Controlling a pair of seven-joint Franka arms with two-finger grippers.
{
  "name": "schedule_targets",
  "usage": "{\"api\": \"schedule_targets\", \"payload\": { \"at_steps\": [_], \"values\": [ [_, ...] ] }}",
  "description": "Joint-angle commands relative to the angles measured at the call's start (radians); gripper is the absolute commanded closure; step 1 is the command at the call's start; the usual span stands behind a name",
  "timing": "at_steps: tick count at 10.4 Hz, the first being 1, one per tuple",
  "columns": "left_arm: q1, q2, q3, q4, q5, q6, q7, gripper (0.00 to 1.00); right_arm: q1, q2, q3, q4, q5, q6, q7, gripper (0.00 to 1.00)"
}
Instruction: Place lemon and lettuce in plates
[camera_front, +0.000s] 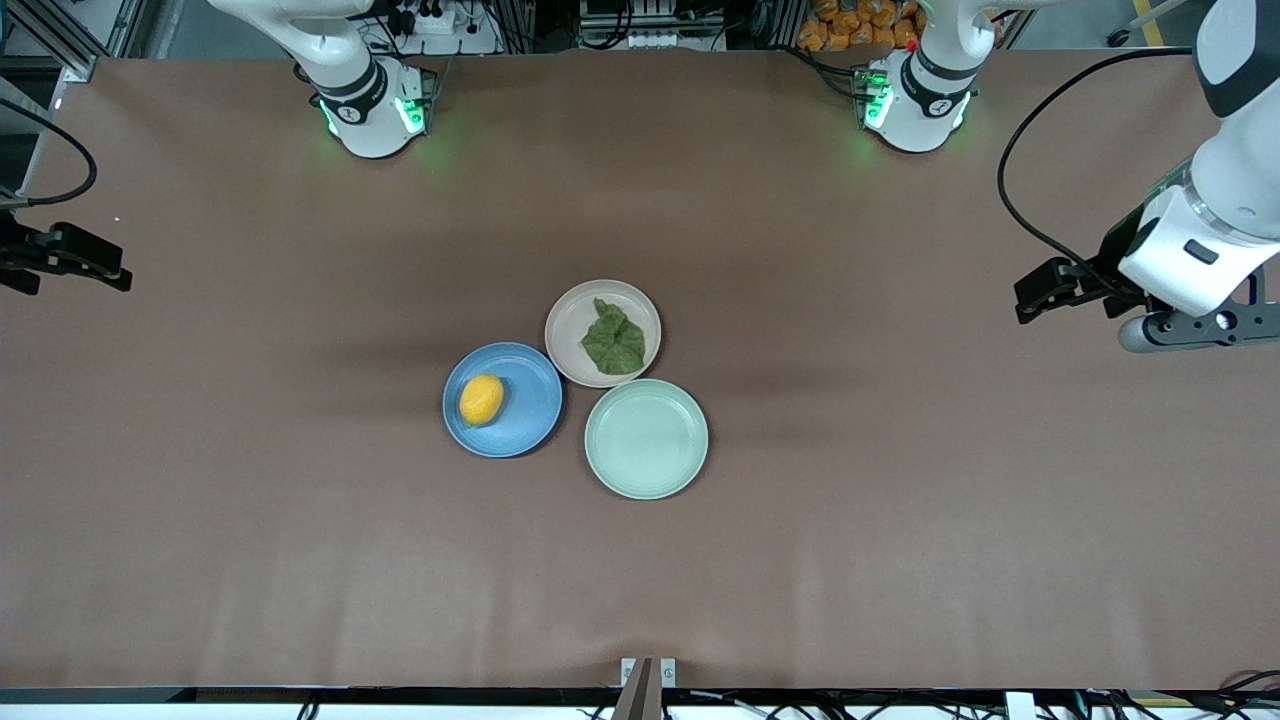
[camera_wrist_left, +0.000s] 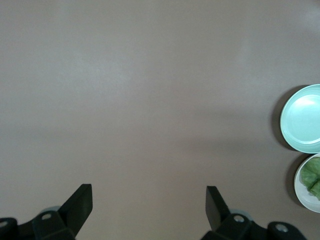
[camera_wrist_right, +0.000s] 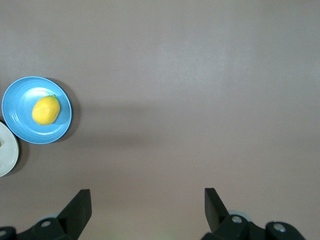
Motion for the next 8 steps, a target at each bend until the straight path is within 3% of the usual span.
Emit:
{"api": "schedule_targets", "payload": {
  "at_steps": [1, 8],
  "values": [
    [0.013, -0.034, -0.017, -0.023, 0.021, -0.036, -0.009, 0.0, -0.006, -0.011, 0.007, -0.015, -0.012, 0.005, -0.011, 0.0],
    [0.013, -0.069, -0.005, -0.049, 0.021, -0.052, 0.005, 0.0, -0.016, -0.004, 0.007, -0.011, -0.011, 0.008, -0.005, 0.0]
  ]
}}
